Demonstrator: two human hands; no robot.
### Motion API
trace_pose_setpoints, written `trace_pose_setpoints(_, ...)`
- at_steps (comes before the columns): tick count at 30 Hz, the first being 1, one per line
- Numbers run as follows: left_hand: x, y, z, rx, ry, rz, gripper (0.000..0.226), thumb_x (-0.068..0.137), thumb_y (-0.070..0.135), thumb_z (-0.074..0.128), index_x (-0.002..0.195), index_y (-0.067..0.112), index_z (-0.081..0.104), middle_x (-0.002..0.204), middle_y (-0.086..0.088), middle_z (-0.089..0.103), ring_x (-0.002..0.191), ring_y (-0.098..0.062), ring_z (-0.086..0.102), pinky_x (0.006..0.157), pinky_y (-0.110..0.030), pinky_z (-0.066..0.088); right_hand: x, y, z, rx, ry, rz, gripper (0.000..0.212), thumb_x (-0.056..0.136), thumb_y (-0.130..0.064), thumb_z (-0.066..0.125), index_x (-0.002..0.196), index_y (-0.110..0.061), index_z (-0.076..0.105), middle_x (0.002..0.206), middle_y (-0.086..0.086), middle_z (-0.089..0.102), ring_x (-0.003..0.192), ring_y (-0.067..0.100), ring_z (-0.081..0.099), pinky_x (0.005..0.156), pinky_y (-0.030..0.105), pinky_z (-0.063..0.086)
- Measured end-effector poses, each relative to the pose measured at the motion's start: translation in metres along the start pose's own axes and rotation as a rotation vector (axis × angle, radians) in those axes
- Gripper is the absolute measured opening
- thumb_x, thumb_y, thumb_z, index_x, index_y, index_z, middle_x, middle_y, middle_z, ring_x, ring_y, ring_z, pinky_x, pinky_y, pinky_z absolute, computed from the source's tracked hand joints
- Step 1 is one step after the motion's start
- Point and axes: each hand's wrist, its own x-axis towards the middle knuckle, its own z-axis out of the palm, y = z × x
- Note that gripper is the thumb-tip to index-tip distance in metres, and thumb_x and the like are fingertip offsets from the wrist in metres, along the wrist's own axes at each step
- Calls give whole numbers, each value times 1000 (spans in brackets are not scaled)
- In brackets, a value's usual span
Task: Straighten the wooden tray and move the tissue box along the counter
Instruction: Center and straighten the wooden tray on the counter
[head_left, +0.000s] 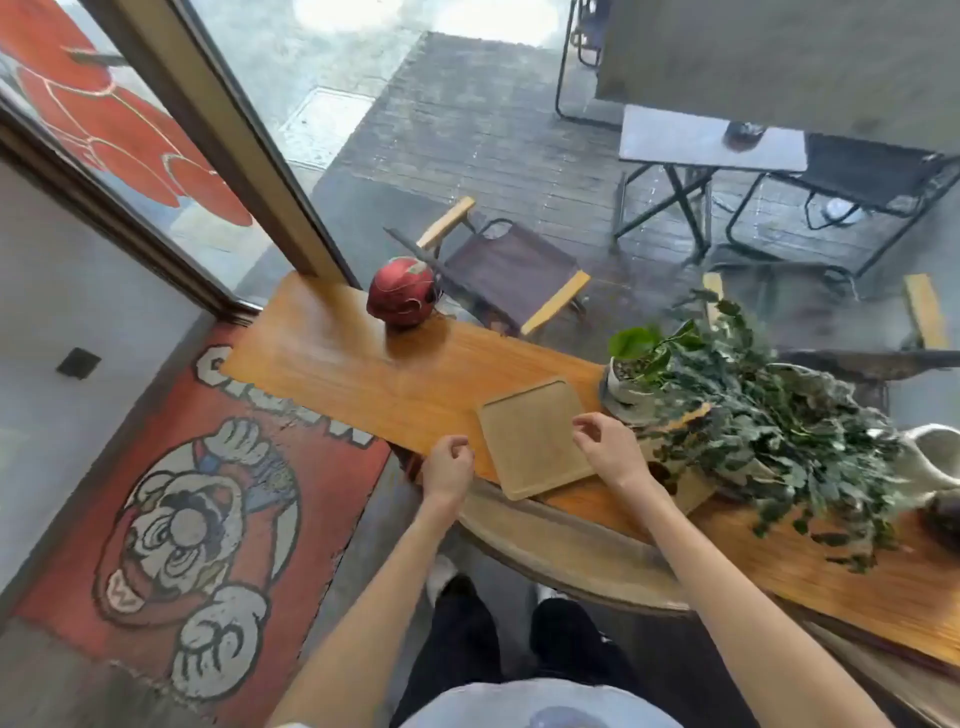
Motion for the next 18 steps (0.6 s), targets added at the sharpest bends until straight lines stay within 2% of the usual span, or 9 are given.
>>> trace_pose_setpoints(2,23,0,7,57,-28,-67,37,100,18,44,135,10,53,127,-11,62,115,-30,61,99,-49,53,22,-3,19,-60,-63,90,52,94,-22,62,143,-9,51,137,15,61,127,31,57,107,39,45)
trace_pose_setpoints(4,43,-3,14,104,-82,-140,42,100,14,40,142,11,46,137,-11,56,122,-30,56,100,-44,51,36,-7,36,-68,-116,225,71,95,-26,60,156,-7,28,152,21,43,140,35,42,115,42,37)
trace_pose_setpoints(7,72,-9,26,149,-145,-232,47,102,10,38,149,6,37,147,-12,47,129,-29,50,94,-35,44,54,-2,56,-68,-145,371,82,97,-30,56,159,-8,8,163,20,20,150,36,23,121,43,24)
trace_pose_setpoints(10,95,-22,38,120,-226,-343,53,101,16,43,151,3,30,151,-13,42,134,-31,45,97,-36,41,72,8,68,-134,-106,438,79,98,-31,51,160,-11,7,167,13,12,152,34,16,122,44,21)
trace_pose_setpoints(14,108,-38,47,115,-294,-377,57,97,23,55,147,3,36,148,-12,46,131,-31,48,100,-35,43,89,20,80,-191,34,491,71,97,-28,49,158,-9,17,164,12,24,148,35,26,118,44,26)
trace_pose_setpoints(18,114,-42,54,47,-371,-383,65,92,30,60,148,11,34,151,-9,41,125,-27,50,99,-35,44,93,29,89,-117,-7,628,70,95,-32,50,156,-13,25,162,12,27,147,34,27,117,46,27)
